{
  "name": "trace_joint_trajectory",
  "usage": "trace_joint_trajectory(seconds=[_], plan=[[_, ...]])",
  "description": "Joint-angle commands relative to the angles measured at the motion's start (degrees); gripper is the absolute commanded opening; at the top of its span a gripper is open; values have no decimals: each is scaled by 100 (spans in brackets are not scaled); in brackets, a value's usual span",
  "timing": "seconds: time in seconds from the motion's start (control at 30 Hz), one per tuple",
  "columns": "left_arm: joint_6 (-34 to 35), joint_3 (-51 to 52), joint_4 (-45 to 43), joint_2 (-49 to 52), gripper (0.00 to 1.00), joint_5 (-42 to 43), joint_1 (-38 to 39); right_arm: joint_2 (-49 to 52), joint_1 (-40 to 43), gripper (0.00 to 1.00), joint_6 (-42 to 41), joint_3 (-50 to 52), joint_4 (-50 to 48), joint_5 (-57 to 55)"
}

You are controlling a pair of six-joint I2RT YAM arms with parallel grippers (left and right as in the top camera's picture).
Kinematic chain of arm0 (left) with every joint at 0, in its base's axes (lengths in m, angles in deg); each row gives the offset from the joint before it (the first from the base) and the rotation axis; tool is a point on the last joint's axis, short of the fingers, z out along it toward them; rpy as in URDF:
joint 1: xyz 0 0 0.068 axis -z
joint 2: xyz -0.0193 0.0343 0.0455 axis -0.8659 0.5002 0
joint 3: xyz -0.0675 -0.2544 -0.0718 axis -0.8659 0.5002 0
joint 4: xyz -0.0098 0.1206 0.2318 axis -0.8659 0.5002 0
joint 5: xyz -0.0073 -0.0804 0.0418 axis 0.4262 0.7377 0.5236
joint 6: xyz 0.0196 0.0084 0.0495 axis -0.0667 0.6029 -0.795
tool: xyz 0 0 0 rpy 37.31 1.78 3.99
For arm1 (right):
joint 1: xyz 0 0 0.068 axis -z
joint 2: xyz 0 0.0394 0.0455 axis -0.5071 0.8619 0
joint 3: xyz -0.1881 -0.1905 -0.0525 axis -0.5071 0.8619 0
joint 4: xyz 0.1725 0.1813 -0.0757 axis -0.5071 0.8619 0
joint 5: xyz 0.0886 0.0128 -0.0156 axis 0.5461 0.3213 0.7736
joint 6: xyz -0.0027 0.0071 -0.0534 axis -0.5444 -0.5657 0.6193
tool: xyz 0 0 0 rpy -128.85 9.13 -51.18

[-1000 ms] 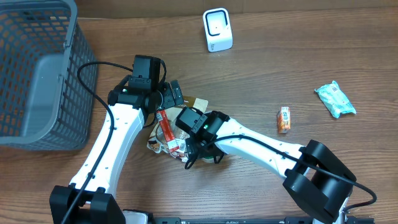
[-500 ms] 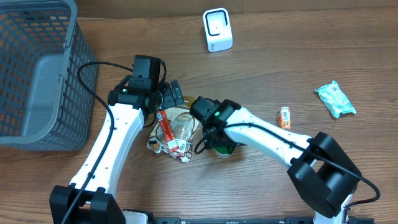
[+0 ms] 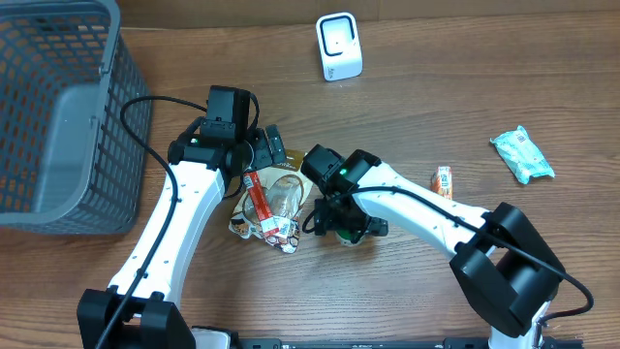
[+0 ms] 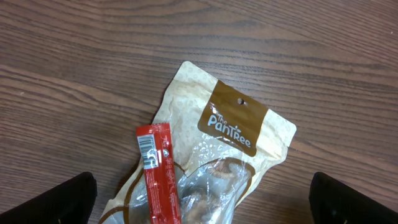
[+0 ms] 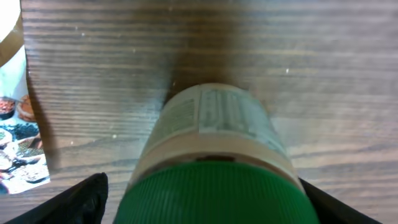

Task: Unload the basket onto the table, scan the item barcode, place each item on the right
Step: 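Grasp the green lid of the jar with the right gripper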

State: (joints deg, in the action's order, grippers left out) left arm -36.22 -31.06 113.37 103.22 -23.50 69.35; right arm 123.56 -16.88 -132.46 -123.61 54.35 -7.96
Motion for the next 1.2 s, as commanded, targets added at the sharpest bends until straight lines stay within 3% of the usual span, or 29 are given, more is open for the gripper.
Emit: trace_joint_trajectory(seconds=[0.0, 0.1, 0.33, 0.47, 0.6, 0.7, 0.87, 0.93, 1.0, 1.17], plan=[[-131, -98, -2, -57, 100, -72, -7, 22, -31, 88, -533, 31, -22, 173], [-131, -98, -2, -57, 100, -72, -7, 22, -31, 84, -546, 31, -42, 120], [-133, -98, -2, -57, 100, -72, -7, 22, -31, 61, -544, 31, -59, -267], [-131, -98, -2, -57, 100, -72, -7, 22, -31, 58, -428, 31, 13, -516], [-131, -98, 0, -57, 100, -72, -7, 22, -15, 45, 323, 31, 195, -1134], [-131, -98, -2, -57, 100, -72, -7, 22, -15, 44, 953, 31, 271, -1718], [-131, -98, 0, -57, 100, -72, -7, 22, -15, 65, 1650, 31, 256, -2881], [-131, -98, -2, -57, 100, -72, -7, 22, -15, 87, 1650, 31, 227, -3045], [-131, -98, -2, -57, 100, -72, -7, 22, -13, 98, 1593, 31, 192, -2981], [-131, -98, 0, -57, 100, -72, -7, 22, -13, 100, 1139, 28, 109, -2750]])
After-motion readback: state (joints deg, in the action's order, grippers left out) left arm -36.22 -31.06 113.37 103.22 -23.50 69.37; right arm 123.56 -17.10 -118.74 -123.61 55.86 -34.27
